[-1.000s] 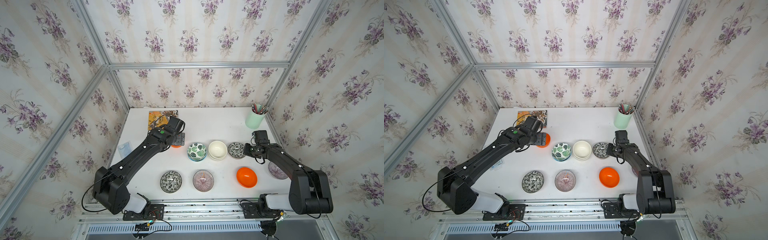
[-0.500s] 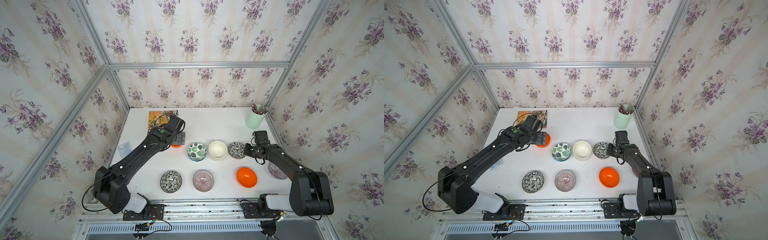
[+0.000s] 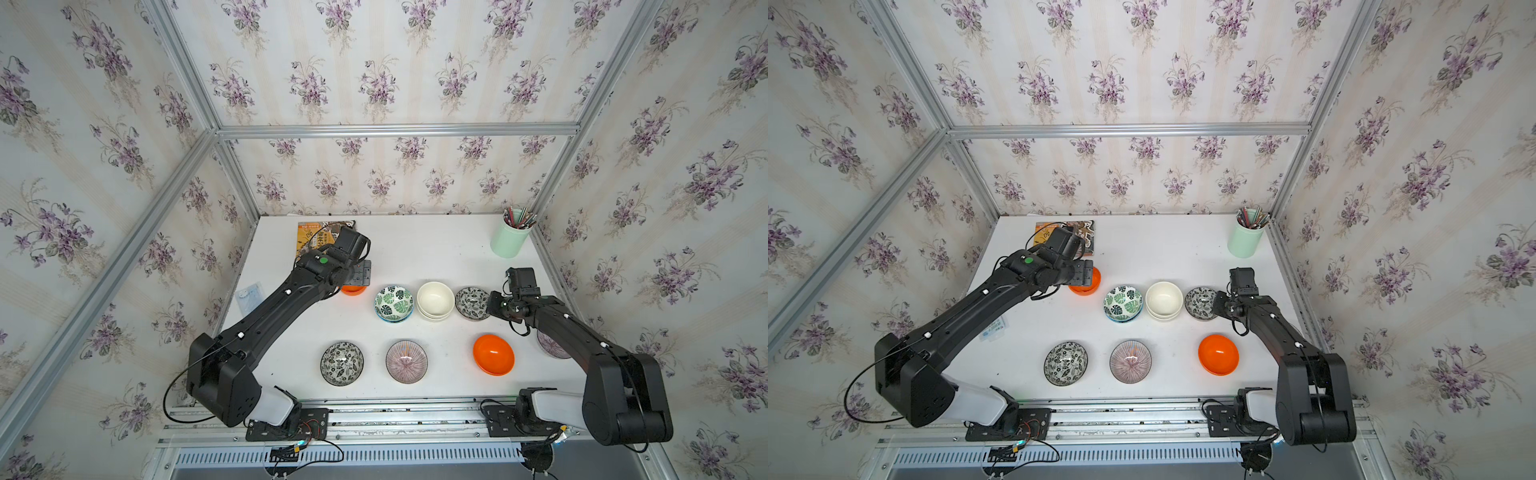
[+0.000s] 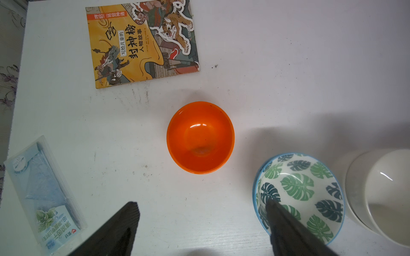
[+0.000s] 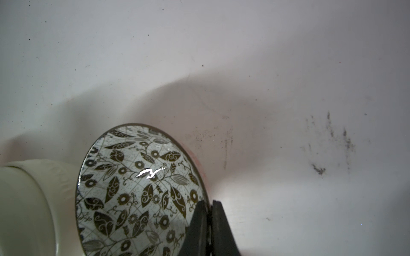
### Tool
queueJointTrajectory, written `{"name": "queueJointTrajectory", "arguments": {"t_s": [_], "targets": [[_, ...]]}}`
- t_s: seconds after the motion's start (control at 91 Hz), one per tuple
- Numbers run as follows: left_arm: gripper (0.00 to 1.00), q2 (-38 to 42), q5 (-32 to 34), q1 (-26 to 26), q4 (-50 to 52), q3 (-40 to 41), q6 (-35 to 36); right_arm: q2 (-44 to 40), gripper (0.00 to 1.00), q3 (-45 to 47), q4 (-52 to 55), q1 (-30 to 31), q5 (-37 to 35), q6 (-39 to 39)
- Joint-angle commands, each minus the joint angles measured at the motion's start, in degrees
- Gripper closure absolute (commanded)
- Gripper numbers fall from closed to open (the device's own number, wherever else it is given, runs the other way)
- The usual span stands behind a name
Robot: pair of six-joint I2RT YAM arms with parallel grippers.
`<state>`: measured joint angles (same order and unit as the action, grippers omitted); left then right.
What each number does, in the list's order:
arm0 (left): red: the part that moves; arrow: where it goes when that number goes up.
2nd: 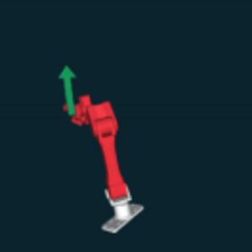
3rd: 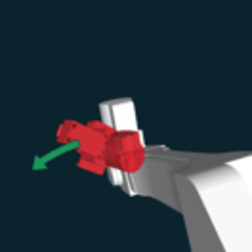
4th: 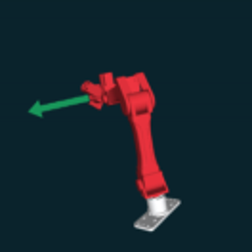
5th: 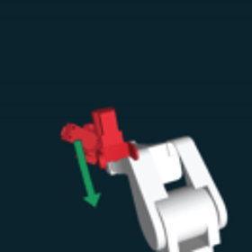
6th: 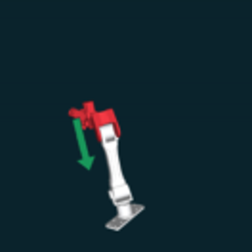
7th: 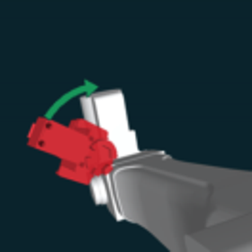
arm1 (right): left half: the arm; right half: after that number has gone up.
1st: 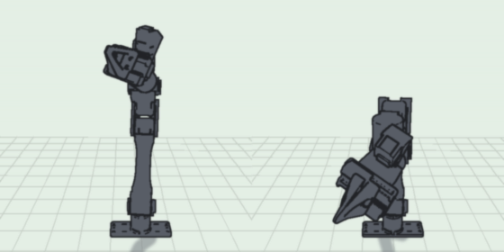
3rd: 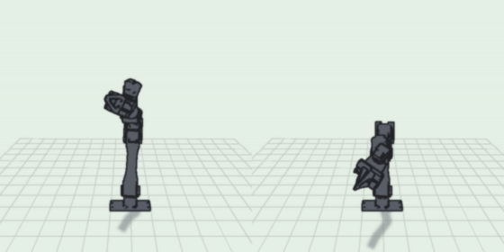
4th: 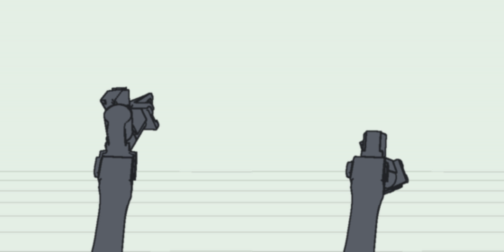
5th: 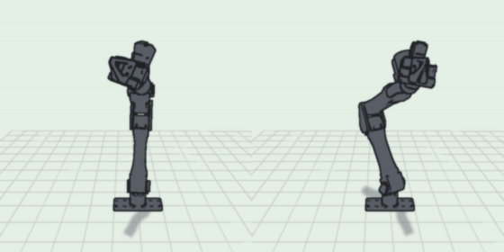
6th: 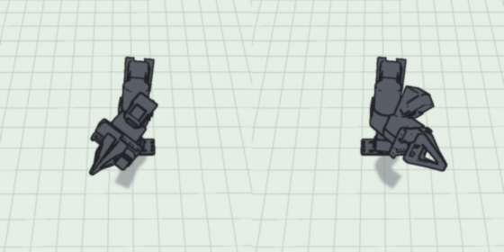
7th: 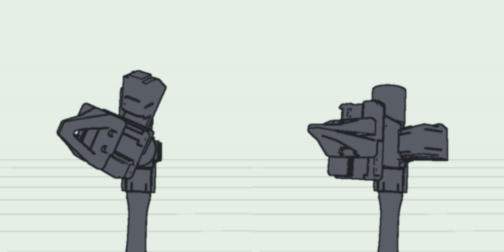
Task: Stack the bowls
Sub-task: Place the bowl at the center of the board.
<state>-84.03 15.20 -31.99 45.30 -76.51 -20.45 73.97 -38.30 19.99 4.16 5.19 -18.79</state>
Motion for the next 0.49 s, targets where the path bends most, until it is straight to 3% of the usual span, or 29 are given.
{"name": "queueJointTrajectory", "arguments": {"t_s": [0.0,0.308,0.407,0.484], "targets": [[0.07,0.4,0.5,0.1,0.0,0.1,0.4,-0.2,0.81,0.1,0.8,0.1,-0.3,-0.3],[0.07,1.5,1.1,0.1,0.3,1.0,0.1,-4.8,0.64,-3.8,4.4,0.9,-3.2,0.0],[0.07,1.9,1.6,0.1,0.6,1.5,-0.2,-7.6,0.62,-7.6,6.0,5.7,-4.3,0.4],[0.07,2.2,1.9,0.1,0.5,2.1,-0.6,-7.8,0.61,-10.0,5.8,14.5,-4.7,-0.2]]}}
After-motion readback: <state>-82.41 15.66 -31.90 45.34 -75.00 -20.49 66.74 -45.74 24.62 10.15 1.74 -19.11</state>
